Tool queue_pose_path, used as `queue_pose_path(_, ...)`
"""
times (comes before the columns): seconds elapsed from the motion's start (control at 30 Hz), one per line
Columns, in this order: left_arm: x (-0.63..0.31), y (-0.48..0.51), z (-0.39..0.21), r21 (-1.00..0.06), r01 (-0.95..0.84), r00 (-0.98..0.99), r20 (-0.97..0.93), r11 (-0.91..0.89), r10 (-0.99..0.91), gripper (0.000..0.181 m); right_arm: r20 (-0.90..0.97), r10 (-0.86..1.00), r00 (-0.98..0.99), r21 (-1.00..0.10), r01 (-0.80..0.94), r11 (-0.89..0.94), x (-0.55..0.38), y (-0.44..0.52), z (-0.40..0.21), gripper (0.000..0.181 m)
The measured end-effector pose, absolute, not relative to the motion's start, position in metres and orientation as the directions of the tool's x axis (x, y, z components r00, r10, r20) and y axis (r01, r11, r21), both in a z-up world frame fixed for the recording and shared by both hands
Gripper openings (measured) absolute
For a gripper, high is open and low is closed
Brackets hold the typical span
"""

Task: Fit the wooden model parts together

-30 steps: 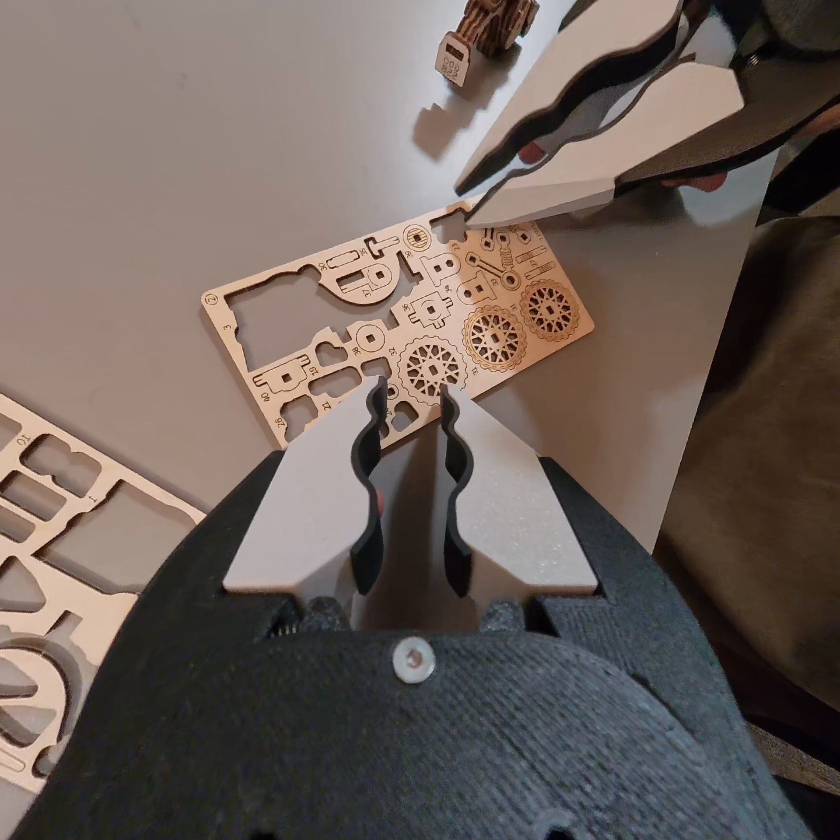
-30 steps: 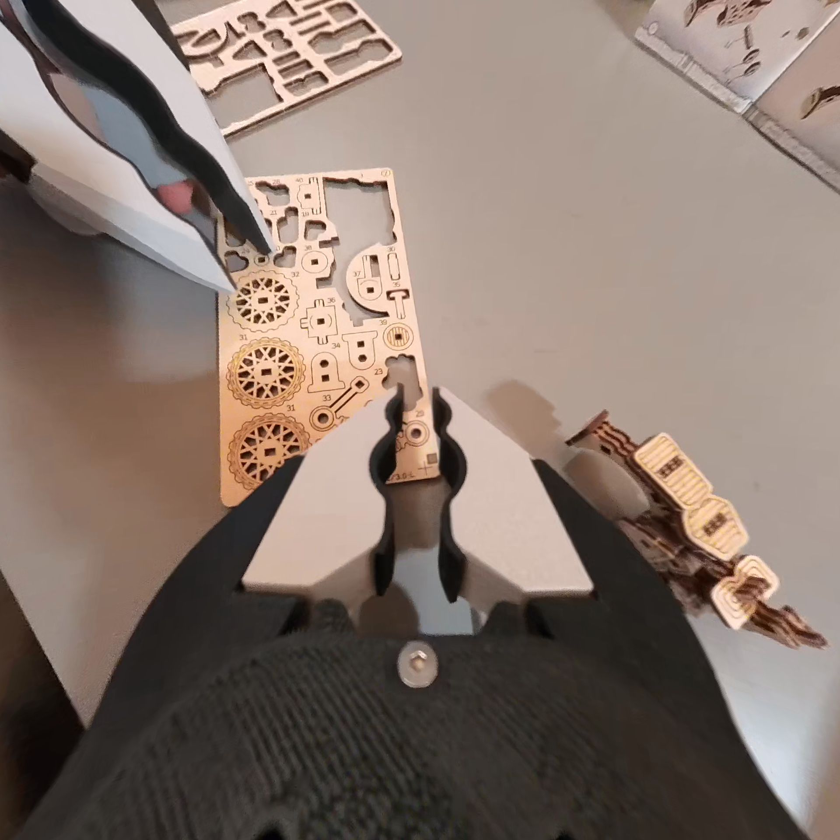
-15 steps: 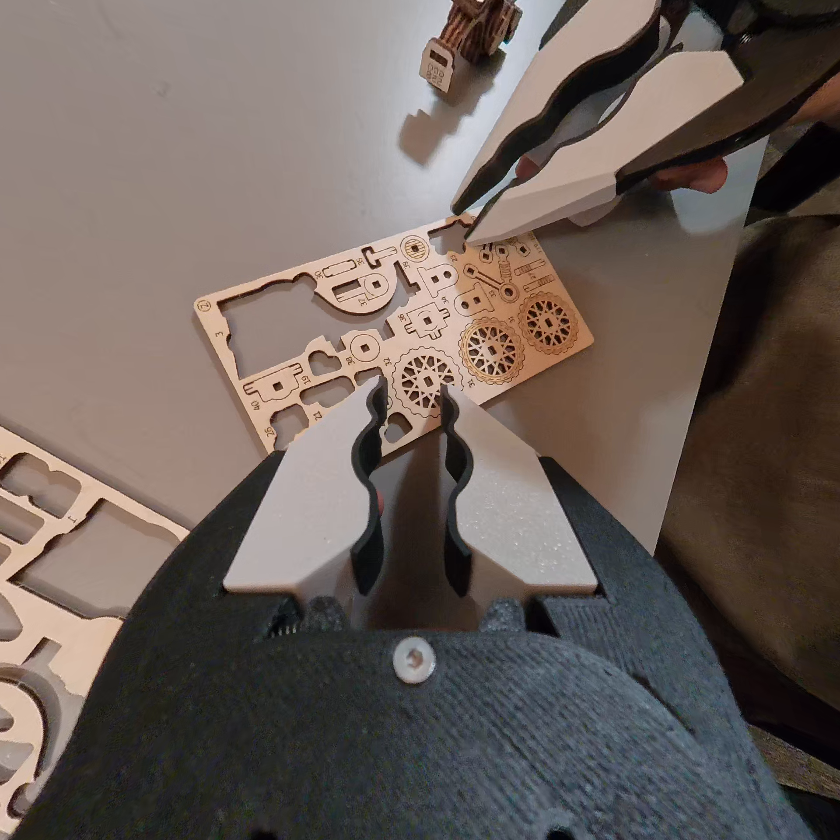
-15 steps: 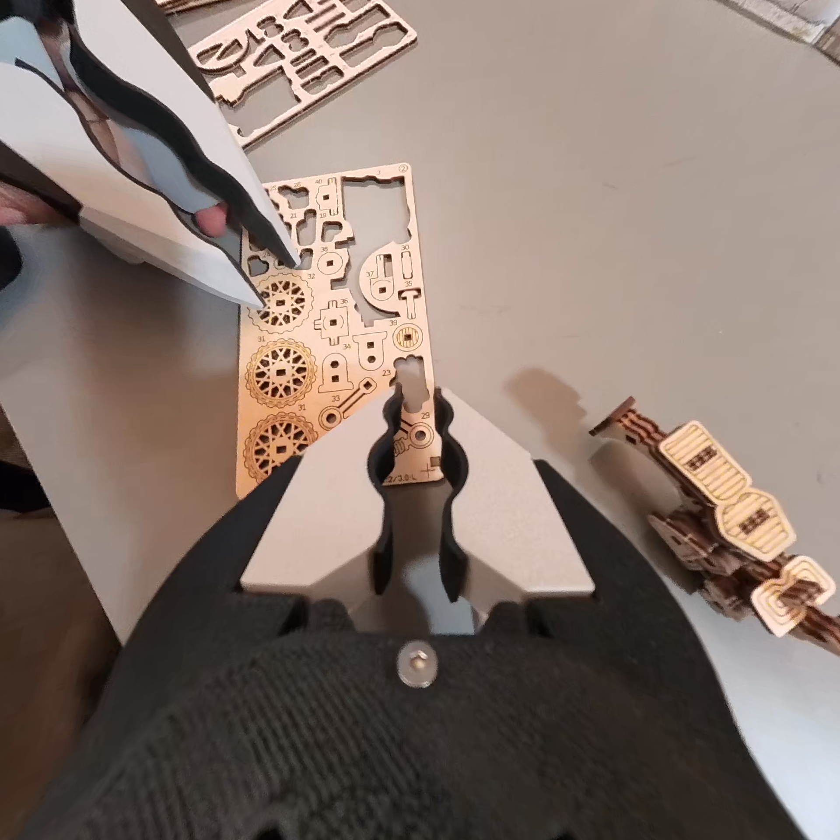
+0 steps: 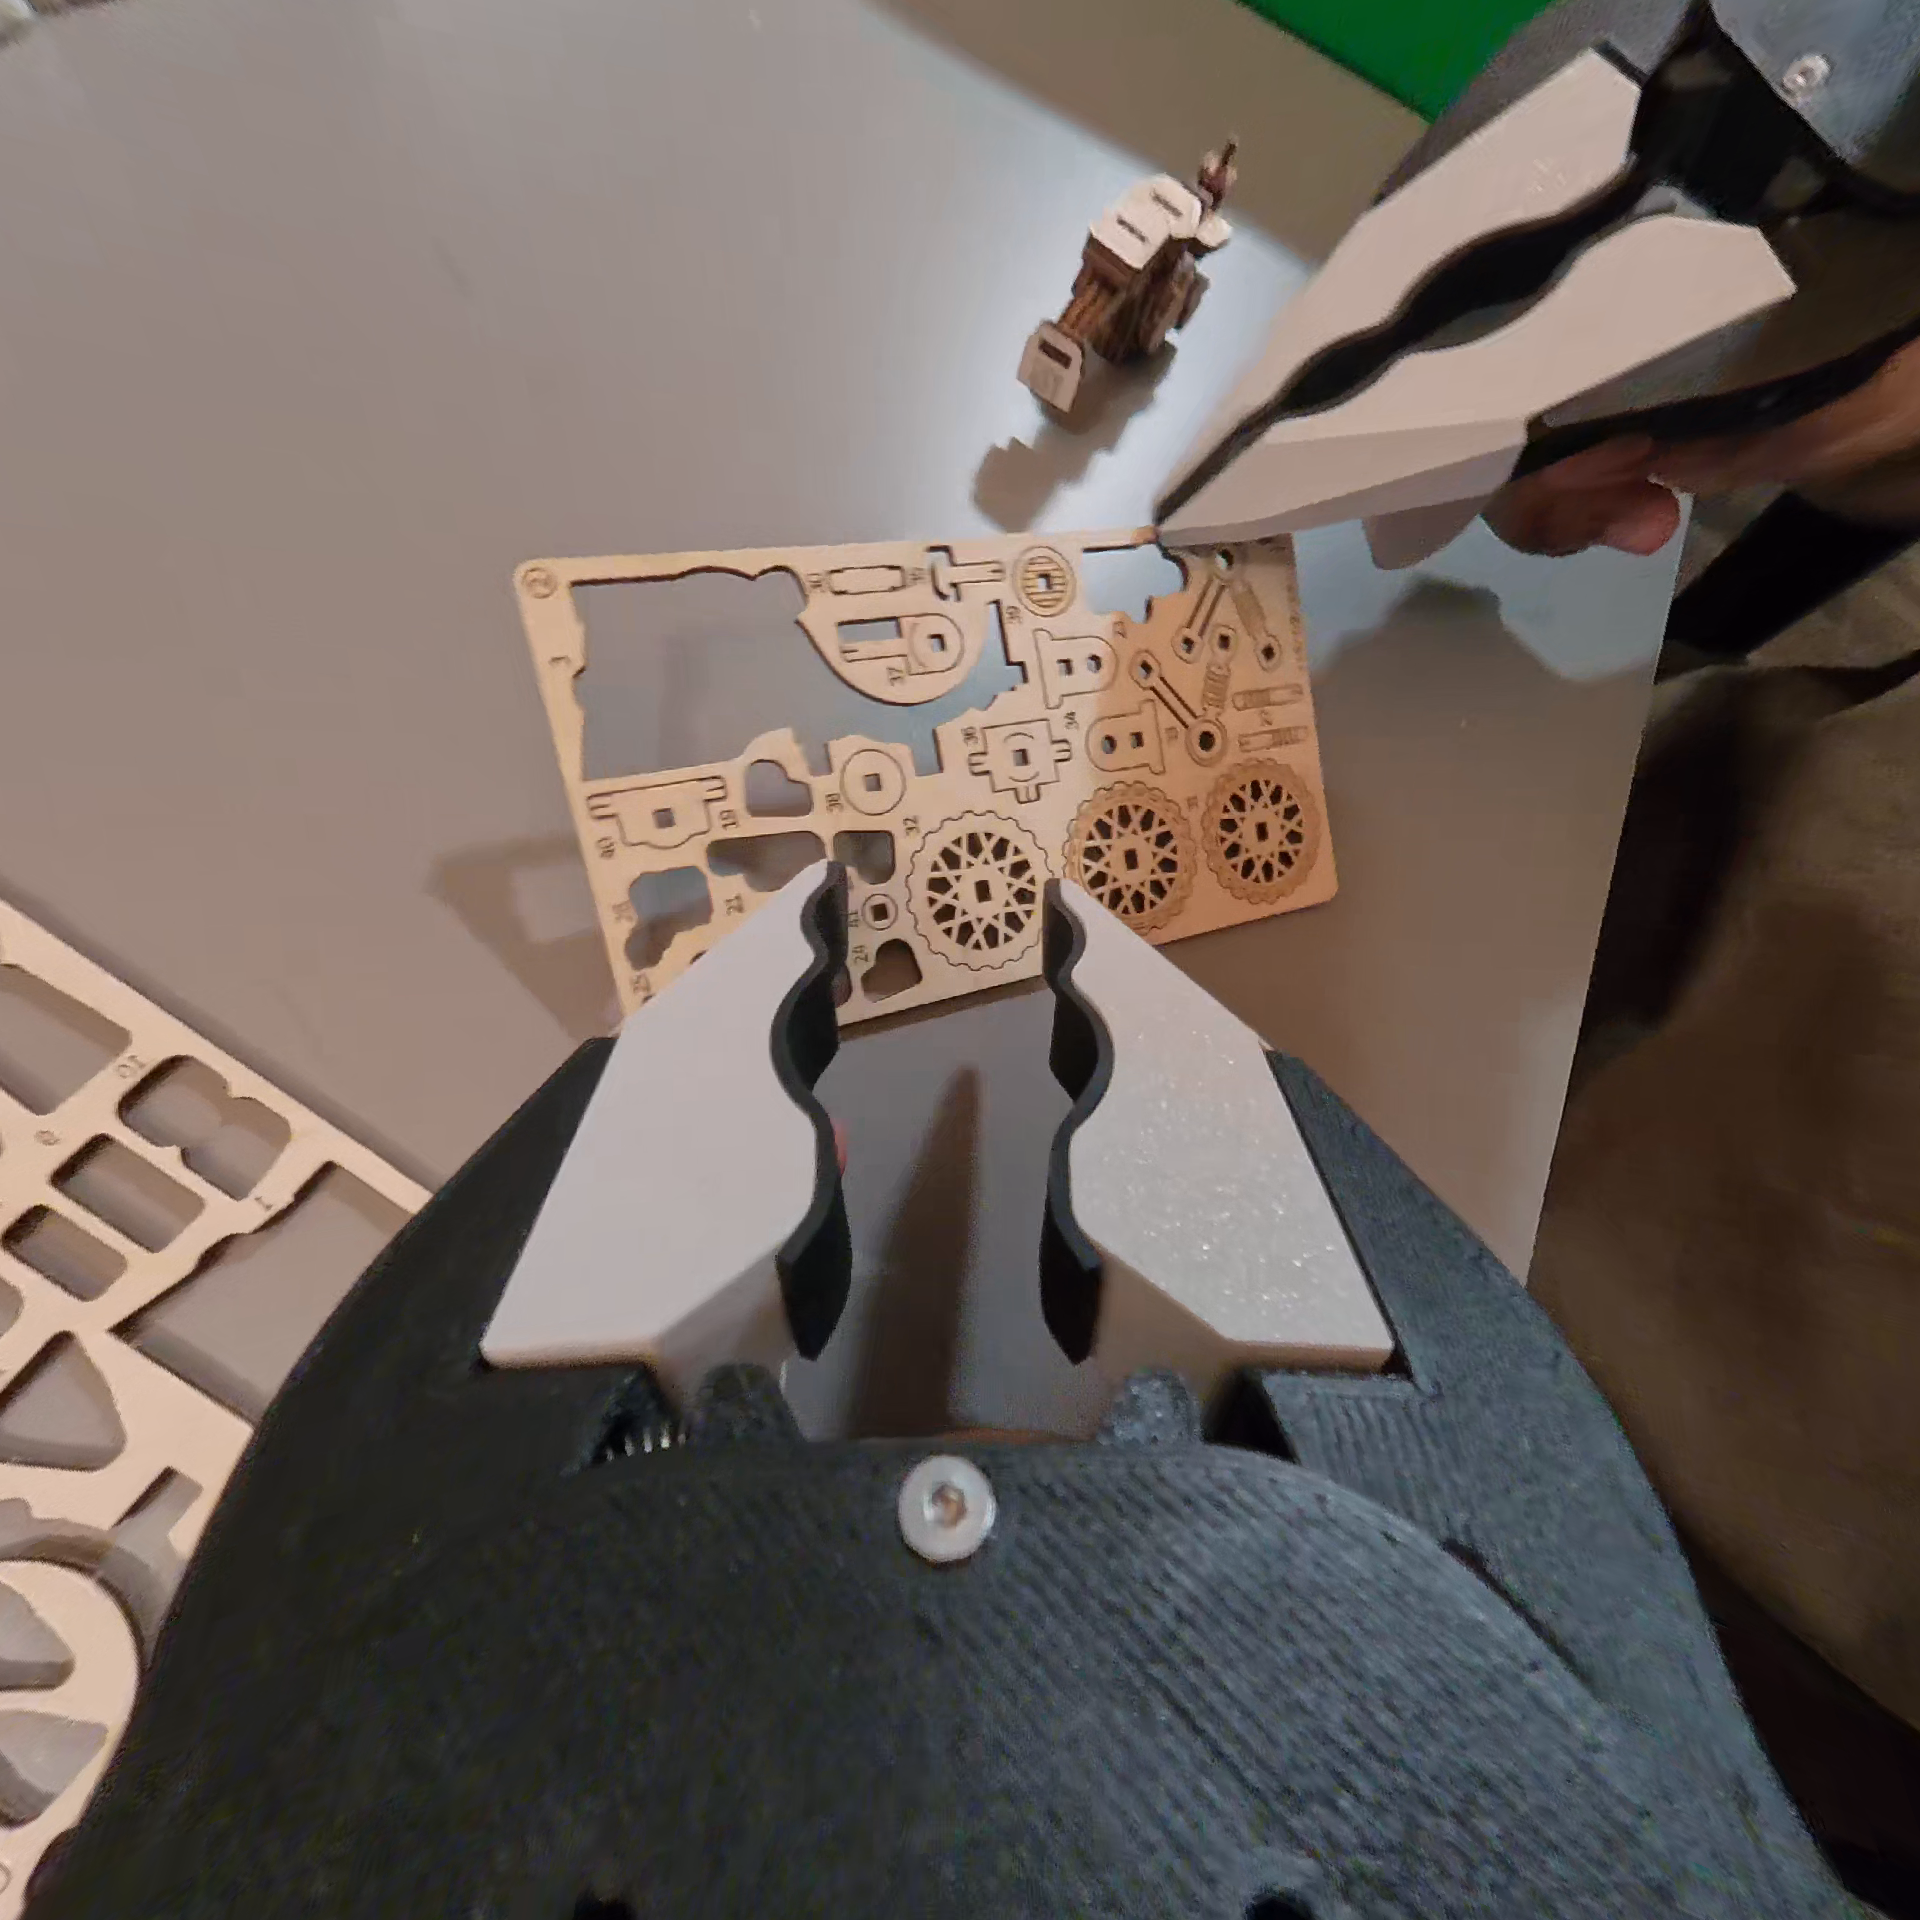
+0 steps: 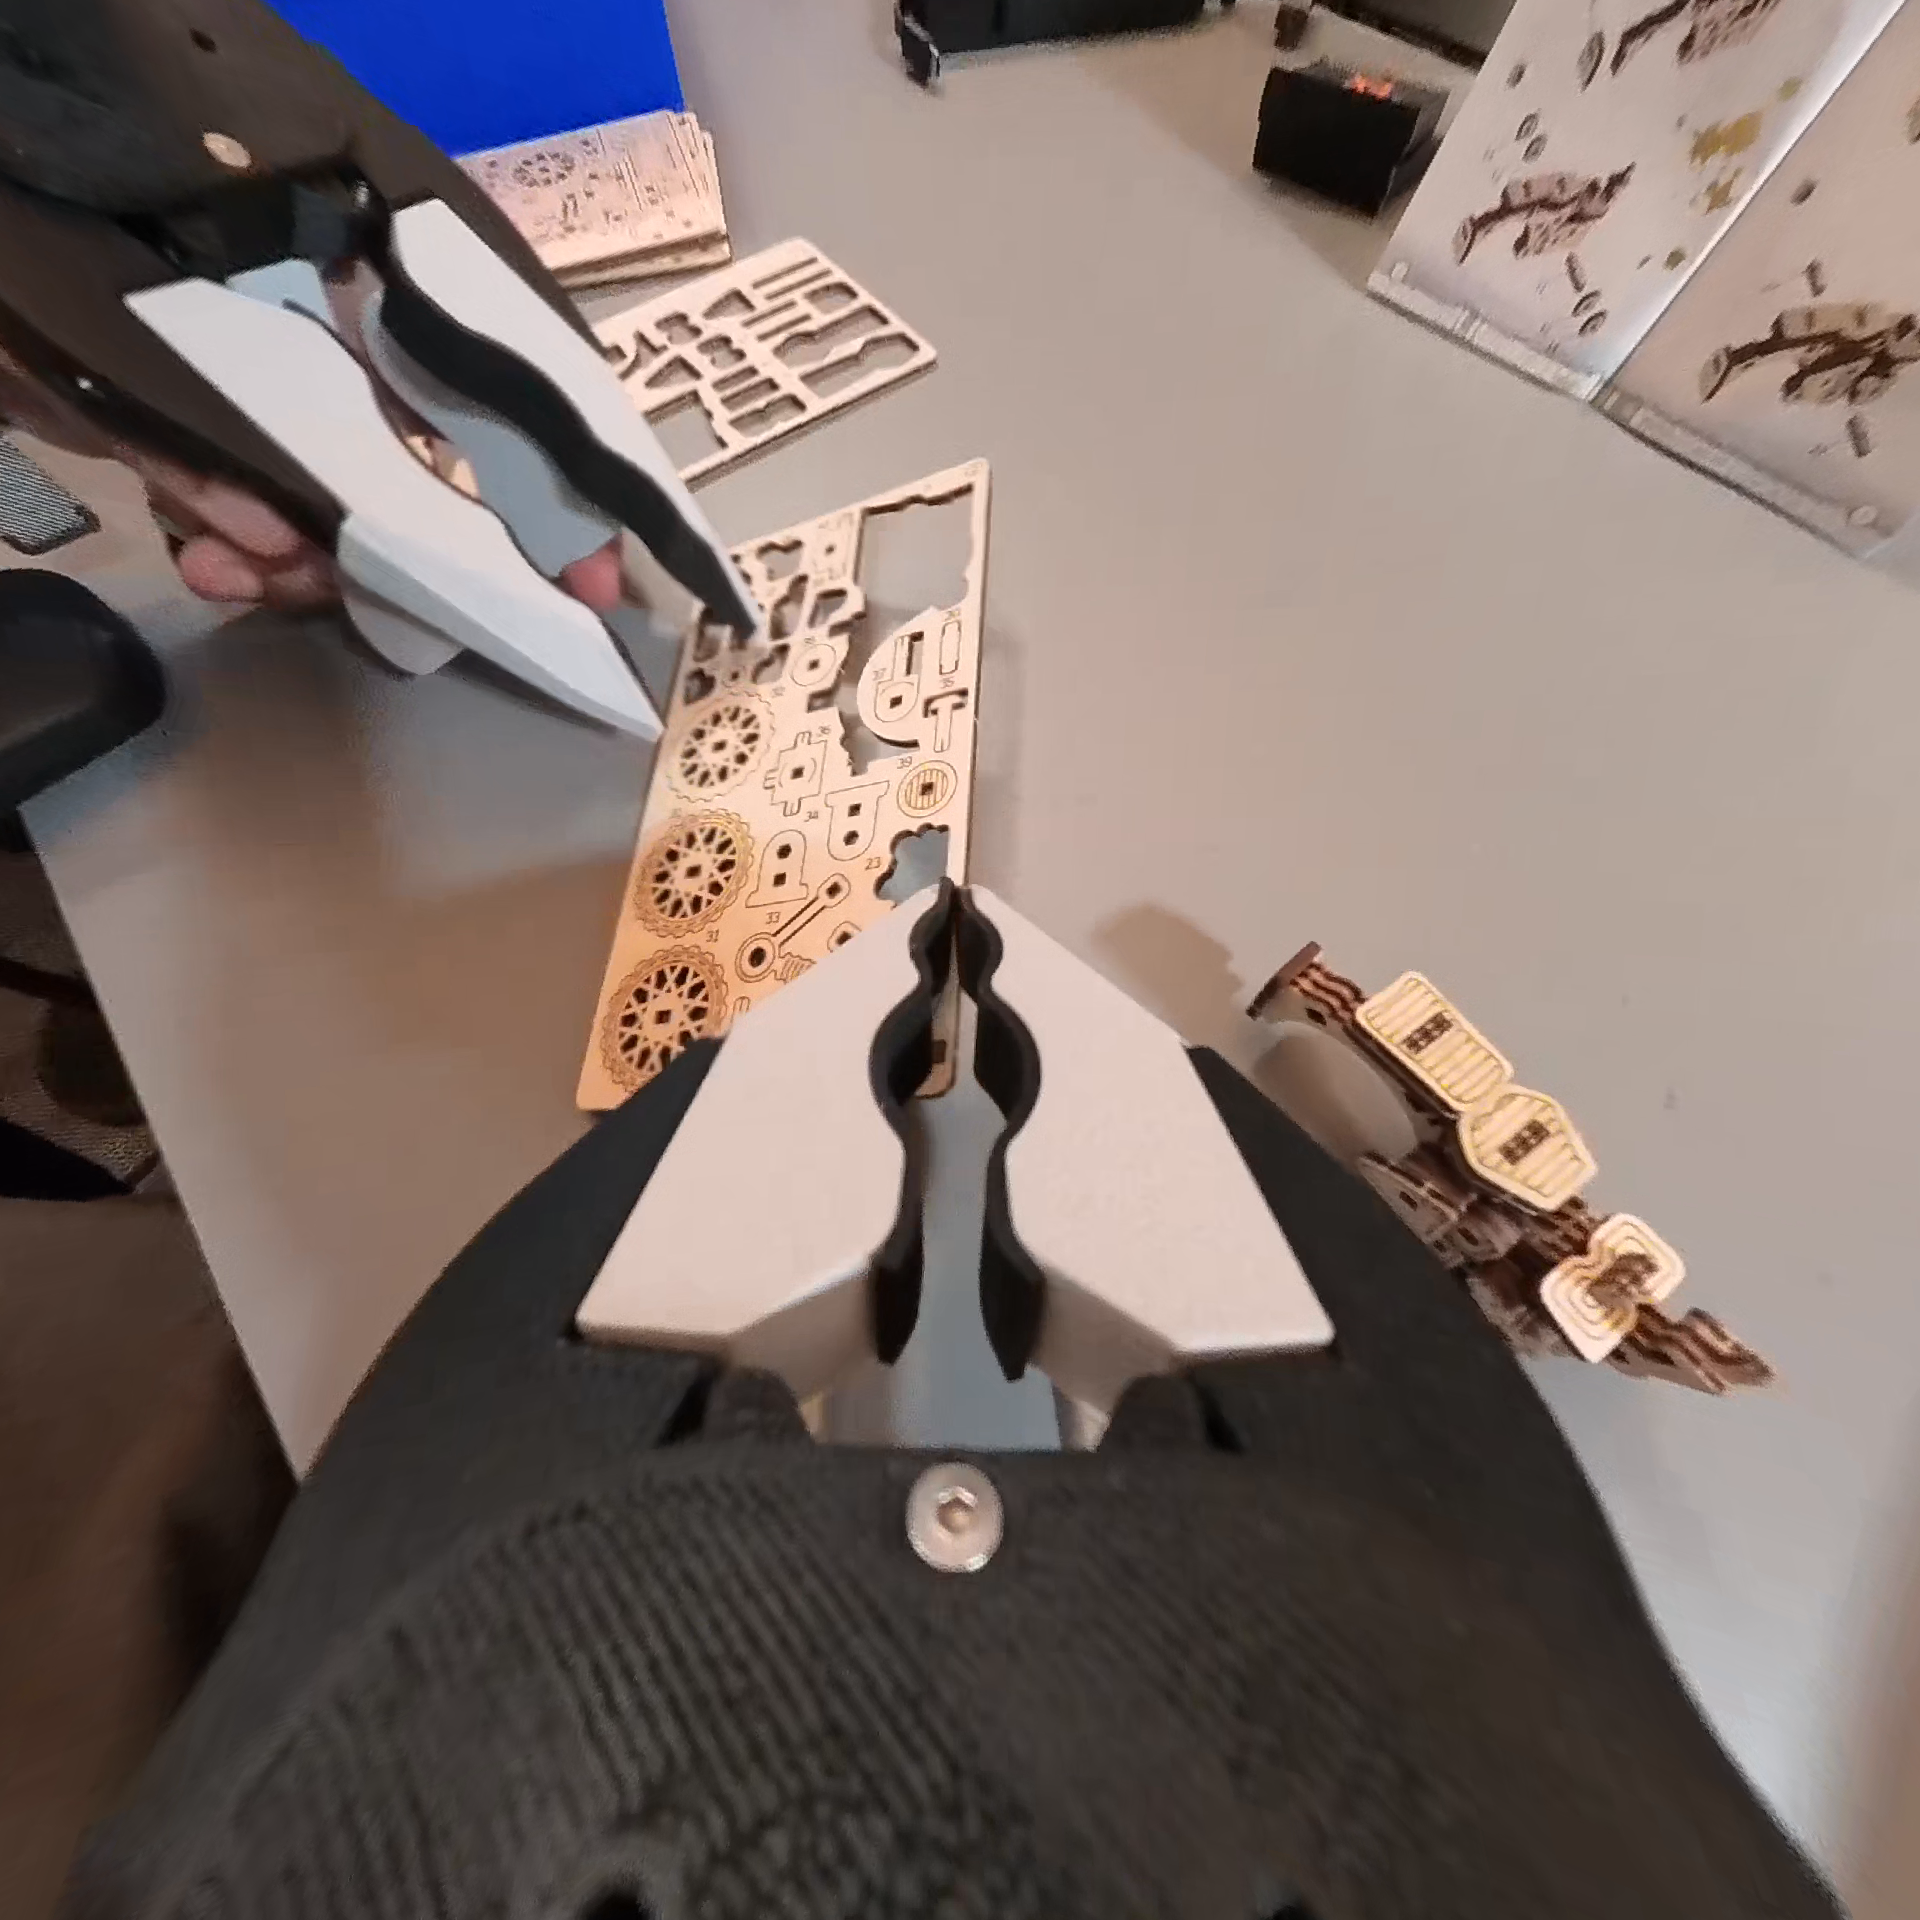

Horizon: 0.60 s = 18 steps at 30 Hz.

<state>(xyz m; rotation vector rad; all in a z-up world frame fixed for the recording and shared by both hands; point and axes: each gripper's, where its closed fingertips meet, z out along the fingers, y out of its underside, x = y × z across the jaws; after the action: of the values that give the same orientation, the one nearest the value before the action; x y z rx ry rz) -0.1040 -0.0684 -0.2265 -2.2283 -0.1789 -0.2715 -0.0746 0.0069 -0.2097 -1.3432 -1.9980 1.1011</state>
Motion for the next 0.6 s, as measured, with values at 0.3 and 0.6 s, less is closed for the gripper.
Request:
queue_pose_path(0.3, -0.121, -0.065, -0.210, -0.810, 0.285, 0.956, 0.278, -0.512, 0.093, 0.047, -0.039, 0.915, -0.402, -0.820, 0.536, 0.201, -0.063, 0.014, -0.211, 0.000)
queue_pose_path(0.6, -0.107, -0.061, -0.240, -0.732, 0.182, 0.980, 0.189, -0.656, 0.061, 0.046, -0.047, 0.928, -0.370, -0.776, 0.598, 0.199, -0.077, 0.010, -0.237, 0.024)
